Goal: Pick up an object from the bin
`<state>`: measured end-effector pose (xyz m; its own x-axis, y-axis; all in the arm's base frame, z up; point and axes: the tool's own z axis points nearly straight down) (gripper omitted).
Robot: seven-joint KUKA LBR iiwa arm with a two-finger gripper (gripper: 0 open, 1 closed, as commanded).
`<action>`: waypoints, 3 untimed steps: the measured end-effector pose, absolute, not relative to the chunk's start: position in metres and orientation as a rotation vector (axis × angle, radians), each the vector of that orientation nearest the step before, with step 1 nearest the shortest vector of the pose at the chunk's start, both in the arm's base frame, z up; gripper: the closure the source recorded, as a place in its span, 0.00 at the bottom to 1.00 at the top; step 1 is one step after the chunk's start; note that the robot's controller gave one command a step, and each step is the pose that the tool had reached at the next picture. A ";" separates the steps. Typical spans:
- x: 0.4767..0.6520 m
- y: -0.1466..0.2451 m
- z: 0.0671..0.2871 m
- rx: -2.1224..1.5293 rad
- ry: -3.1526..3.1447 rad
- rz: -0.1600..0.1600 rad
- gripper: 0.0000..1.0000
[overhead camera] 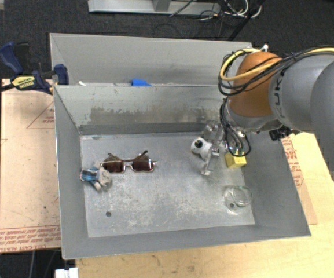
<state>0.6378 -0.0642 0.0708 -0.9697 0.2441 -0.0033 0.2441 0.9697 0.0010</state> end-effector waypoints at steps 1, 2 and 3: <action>0.624 -0.061 0.070 0.536 3.094 0.001 1.00; 0.624 -0.061 0.070 0.536 3.094 0.001 1.00; 0.623 -0.061 0.072 0.536 3.096 0.001 1.00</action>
Offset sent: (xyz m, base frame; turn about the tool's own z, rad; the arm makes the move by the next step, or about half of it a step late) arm 0.0000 0.0000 0.0000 0.0000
